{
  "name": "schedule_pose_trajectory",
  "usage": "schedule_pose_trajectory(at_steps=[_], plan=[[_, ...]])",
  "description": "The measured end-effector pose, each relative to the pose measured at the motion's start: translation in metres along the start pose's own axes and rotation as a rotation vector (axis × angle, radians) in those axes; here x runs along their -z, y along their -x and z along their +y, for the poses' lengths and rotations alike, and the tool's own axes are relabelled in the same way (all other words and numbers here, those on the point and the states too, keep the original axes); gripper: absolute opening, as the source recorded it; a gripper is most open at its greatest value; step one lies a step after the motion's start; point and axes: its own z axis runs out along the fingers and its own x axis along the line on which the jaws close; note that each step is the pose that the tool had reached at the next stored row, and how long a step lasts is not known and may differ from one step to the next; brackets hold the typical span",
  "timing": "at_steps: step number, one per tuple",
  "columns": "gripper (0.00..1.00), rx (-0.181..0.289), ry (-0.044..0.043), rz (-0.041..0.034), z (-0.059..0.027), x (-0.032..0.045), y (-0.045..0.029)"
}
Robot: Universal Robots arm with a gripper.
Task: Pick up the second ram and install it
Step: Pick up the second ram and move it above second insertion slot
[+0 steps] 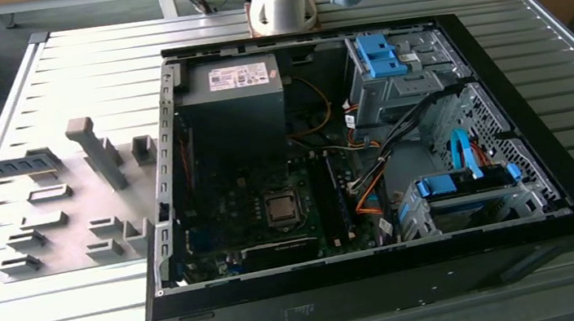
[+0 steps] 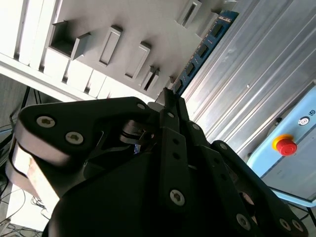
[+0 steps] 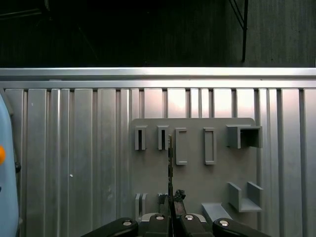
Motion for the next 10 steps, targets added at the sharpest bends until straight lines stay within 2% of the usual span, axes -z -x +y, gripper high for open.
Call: schedule_pose_trajectory(at_steps=[10], plan=[[0.14, 0.0, 0.0001, 0.0, 0.0001, 0.0049, 0.0001]])
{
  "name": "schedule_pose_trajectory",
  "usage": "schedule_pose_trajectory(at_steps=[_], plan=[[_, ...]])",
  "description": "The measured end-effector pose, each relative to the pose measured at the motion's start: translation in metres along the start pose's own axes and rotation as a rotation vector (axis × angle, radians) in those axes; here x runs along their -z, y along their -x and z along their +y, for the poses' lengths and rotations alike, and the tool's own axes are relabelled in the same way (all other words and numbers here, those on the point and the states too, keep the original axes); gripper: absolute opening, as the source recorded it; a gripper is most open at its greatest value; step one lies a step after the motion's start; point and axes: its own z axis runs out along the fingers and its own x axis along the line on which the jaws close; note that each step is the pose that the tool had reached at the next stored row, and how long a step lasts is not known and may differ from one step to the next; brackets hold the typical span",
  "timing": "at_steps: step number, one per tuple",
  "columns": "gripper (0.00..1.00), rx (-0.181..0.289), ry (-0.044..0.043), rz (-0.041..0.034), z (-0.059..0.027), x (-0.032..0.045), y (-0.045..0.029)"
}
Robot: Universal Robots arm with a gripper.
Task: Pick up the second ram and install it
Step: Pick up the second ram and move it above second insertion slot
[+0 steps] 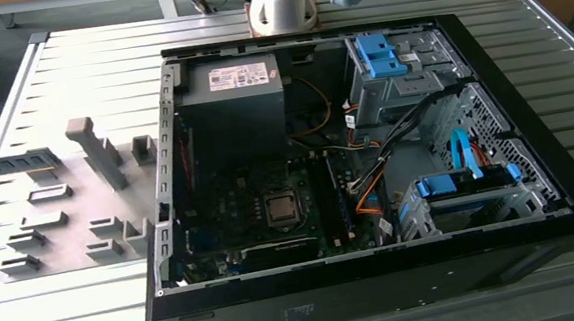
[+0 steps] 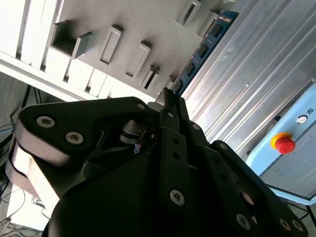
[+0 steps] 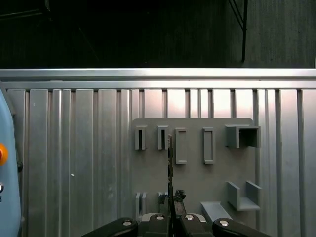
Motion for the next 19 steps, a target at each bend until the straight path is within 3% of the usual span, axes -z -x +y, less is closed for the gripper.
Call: schedule_pose_trajectory(at_steps=[19], plan=[[0.14, 0.0, 0.0, 0.0001, 0.0002, 0.011, 0.0002]])
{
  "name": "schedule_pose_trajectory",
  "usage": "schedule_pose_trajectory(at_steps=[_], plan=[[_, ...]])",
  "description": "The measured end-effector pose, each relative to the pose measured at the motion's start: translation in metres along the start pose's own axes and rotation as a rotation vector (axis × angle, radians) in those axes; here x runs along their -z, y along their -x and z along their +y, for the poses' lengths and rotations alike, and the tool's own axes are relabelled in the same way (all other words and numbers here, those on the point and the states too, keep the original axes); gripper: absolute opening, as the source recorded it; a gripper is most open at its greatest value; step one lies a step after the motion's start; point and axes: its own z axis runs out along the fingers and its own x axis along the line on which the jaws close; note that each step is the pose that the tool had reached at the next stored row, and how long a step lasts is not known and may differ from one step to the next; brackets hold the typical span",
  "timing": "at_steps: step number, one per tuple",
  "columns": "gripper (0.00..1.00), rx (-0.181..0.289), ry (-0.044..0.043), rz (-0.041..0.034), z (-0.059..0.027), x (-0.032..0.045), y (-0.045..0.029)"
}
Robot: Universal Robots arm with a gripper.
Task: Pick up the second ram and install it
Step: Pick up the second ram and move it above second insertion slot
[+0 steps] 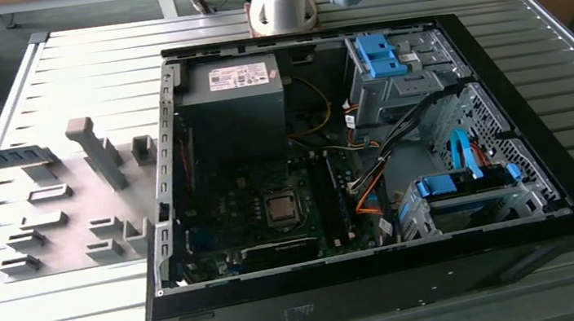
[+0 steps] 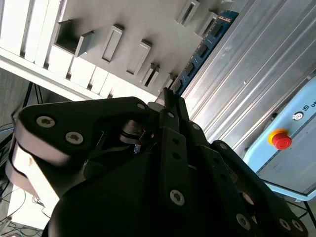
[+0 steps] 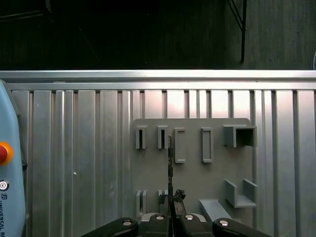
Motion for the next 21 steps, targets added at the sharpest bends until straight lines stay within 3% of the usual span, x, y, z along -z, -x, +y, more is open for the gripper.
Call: schedule_pose_trajectory(at_steps=[21], plan=[[0.14, 0.0, 0.0, 0.0, 0.0002, 0.0098, 0.0001]])
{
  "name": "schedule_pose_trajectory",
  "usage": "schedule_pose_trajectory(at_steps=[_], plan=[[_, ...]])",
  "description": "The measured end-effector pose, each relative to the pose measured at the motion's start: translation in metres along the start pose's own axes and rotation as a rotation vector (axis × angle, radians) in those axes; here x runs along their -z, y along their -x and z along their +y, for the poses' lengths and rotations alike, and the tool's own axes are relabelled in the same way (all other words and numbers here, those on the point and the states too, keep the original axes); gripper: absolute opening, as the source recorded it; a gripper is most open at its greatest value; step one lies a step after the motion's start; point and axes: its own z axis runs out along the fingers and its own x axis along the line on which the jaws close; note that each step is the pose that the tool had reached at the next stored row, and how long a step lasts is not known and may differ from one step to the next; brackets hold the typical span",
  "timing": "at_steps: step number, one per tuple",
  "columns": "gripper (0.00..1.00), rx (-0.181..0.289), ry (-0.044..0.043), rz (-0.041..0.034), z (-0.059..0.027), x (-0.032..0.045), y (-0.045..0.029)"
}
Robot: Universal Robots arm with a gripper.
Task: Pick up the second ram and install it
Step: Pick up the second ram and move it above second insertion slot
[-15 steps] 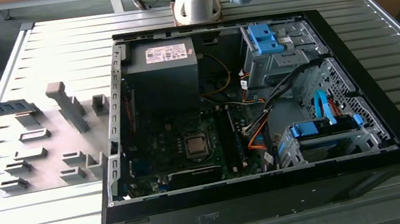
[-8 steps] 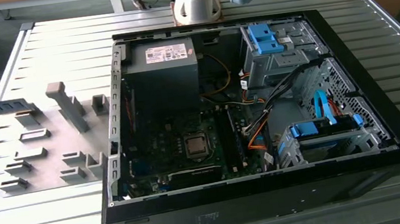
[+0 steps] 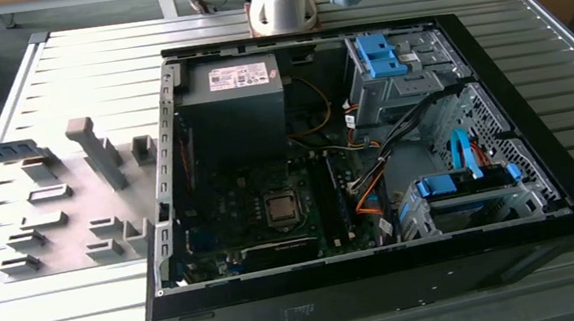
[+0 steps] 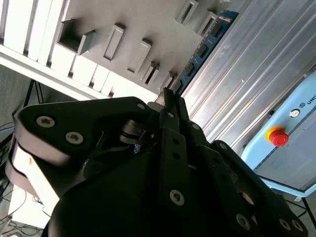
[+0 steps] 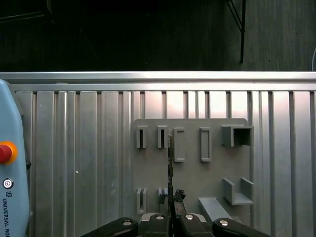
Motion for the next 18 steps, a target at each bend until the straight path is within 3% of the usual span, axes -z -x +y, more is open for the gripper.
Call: schedule_pose_trajectory(at_steps=[8, 18], plan=[[0.14, 0.0, -0.0001, -0.0001, 0.0002, 0.0107, 0.0002], [0.14, 0.0, -0.0001, -0.0001, 0.0007, 0.0353, 0.0007]])
